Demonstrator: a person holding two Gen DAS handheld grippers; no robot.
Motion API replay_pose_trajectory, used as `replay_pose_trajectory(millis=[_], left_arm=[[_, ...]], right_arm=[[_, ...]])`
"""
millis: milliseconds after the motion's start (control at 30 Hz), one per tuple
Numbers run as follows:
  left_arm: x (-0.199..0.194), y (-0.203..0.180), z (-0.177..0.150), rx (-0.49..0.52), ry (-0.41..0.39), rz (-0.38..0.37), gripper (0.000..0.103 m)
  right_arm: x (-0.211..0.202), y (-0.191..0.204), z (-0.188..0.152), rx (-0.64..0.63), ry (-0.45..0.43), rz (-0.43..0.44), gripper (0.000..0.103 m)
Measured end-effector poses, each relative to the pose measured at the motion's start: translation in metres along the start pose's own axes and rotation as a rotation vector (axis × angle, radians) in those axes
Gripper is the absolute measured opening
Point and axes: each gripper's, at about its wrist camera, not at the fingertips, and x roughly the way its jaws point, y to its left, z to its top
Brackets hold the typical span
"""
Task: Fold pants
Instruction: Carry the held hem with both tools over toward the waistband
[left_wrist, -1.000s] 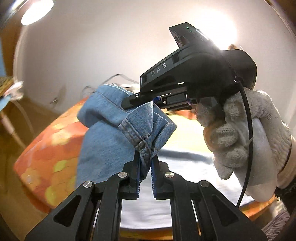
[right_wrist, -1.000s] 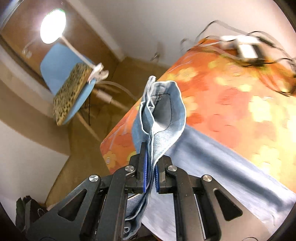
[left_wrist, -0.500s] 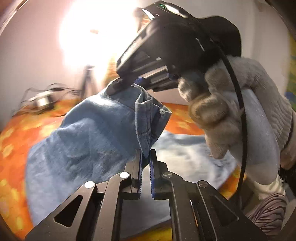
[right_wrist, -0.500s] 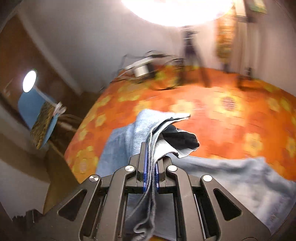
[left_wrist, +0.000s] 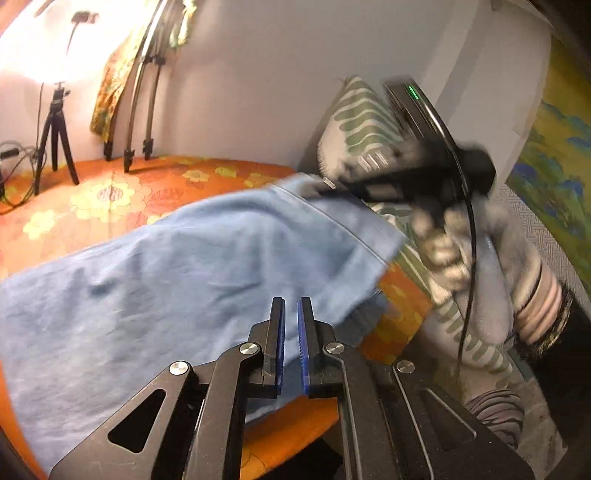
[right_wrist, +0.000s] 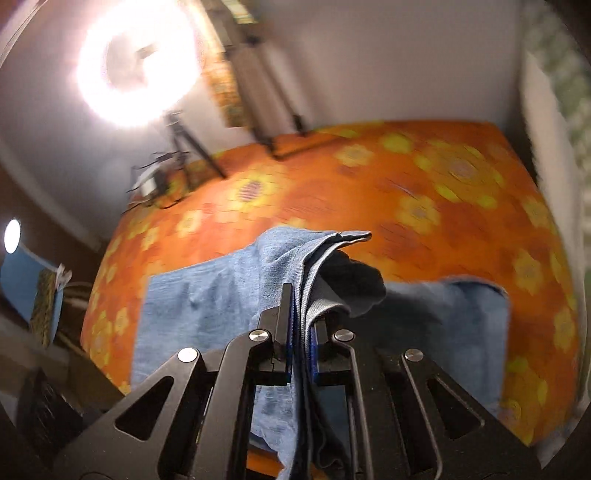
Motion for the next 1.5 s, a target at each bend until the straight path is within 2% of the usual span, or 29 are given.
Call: replay_pose_trajectory(millis=[133, 267, 367, 433, 467, 500, 633, 800, 900, 1033, 1133, 1167, 1200, 1267, 1400, 1467, 1500], left_arm=[[0.021, 0.011, -0.004, -0.039, 0.056, 0.023, 0.006], [0.034, 0.013, -0.005, -0.029, 0.112, 0.033, 0.006], [0.044, 0.012, -0.009, -0.024, 0.145, 0.011, 0.006], [0.053, 0.004, -0.012, -0.008, 0.174, -0.012, 0.02], [0.059, -0.003, -0.015, 0.008, 0.187, -0.02, 0.036], [0.063, -0.008, -0.018, 0.024, 0.192, -0.022, 0.043], [0.08, -0.05, -0.03, 0.165, 0.219, -0.006, 0.048], [0.102, -0.104, -0.036, 0.37, 0.14, 0.089, 0.059], [0.117, -0.121, -0.038, 0.417, 0.112, 0.156, 0.06], [0.141, -0.13, -0.039, 0.434, 0.077, 0.238, 0.06], [0.146, -0.131, -0.036, 0.435, -0.008, 0.337, 0.059], [0.144, -0.129, -0.033, 0.418, -0.024, 0.331, 0.05], [0.141, -0.124, -0.029, 0.387, -0.031, 0.297, 0.034], [0.135, -0.113, -0.021, 0.348, -0.029, 0.242, 0.015], [0.118, -0.097, -0.011, 0.32, -0.015, 0.178, 0.01], [0.105, -0.093, -0.01, 0.32, -0.016, 0.165, 0.009], [0.097, -0.089, -0.009, 0.321, -0.017, 0.164, 0.009]], right_arm=[[0.012, -0.047, -0.023, 0.073, 0.026, -0.011, 0.007], [0.019, -0.077, -0.042, 0.152, 0.024, 0.041, 0.007], [0.015, -0.092, -0.057, 0.203, 0.009, 0.086, 0.006], [0.019, -0.099, -0.068, 0.234, 0.014, 0.109, 0.007], [0.02, -0.102, -0.072, 0.244, 0.02, 0.113, 0.007], [0.023, -0.104, -0.075, 0.257, 0.026, 0.121, 0.007], [0.021, -0.102, -0.07, 0.28, 0.01, 0.181, 0.007], [0.01, -0.1, -0.062, 0.285, -0.003, 0.292, 0.007], [0.015, -0.11, -0.06, 0.324, 0.023, 0.332, 0.007], [0.015, -0.117, -0.058, 0.356, 0.022, 0.378, 0.007], [0.012, -0.113, -0.055, 0.343, 0.014, 0.398, 0.007], [0.011, -0.112, -0.055, 0.336, 0.012, 0.402, 0.007], [0.01, -0.111, -0.055, 0.332, 0.012, 0.403, 0.007], [0.01, -0.111, -0.056, 0.327, 0.011, 0.4, 0.007], [0.008, -0.111, -0.056, 0.295, -0.009, 0.362, 0.01], [0.006, -0.113, -0.055, 0.295, -0.005, 0.351, 0.019], [0.006, -0.114, -0.055, 0.299, -0.007, 0.35, 0.031]])
